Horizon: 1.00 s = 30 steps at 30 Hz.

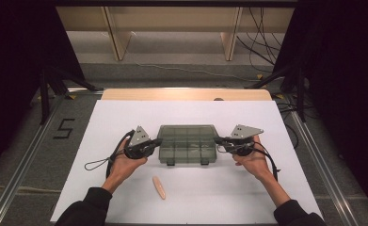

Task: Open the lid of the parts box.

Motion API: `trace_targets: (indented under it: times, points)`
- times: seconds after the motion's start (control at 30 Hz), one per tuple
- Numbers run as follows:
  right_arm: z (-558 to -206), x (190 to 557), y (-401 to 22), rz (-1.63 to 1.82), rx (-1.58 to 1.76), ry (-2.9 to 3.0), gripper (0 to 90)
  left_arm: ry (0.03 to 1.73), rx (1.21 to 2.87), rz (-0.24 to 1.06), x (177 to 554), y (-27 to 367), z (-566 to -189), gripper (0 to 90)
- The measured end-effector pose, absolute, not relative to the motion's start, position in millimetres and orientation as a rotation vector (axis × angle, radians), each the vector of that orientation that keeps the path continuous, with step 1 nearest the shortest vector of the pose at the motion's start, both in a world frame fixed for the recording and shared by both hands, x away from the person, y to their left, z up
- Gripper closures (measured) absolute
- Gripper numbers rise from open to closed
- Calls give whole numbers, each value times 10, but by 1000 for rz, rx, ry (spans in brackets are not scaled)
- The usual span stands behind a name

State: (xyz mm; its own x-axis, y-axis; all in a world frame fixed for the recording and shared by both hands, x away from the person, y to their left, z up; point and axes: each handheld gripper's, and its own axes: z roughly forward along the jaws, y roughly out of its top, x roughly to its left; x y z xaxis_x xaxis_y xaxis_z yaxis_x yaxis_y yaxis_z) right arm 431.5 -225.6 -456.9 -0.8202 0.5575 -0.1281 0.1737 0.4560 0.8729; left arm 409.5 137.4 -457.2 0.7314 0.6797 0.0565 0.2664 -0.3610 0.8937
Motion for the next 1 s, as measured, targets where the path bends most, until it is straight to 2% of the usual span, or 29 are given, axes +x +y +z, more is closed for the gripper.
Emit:
trace_targets:
  times: [0.27,1.0]
  points:
    - [-4525,4354,-2250,1342,623,2287,900,718,1924,576,4136,1373,-4480,899]
    - [-4451,4487,-2194,1354,644,2184,900,723,1874,616,4282,1380,-4341,899]
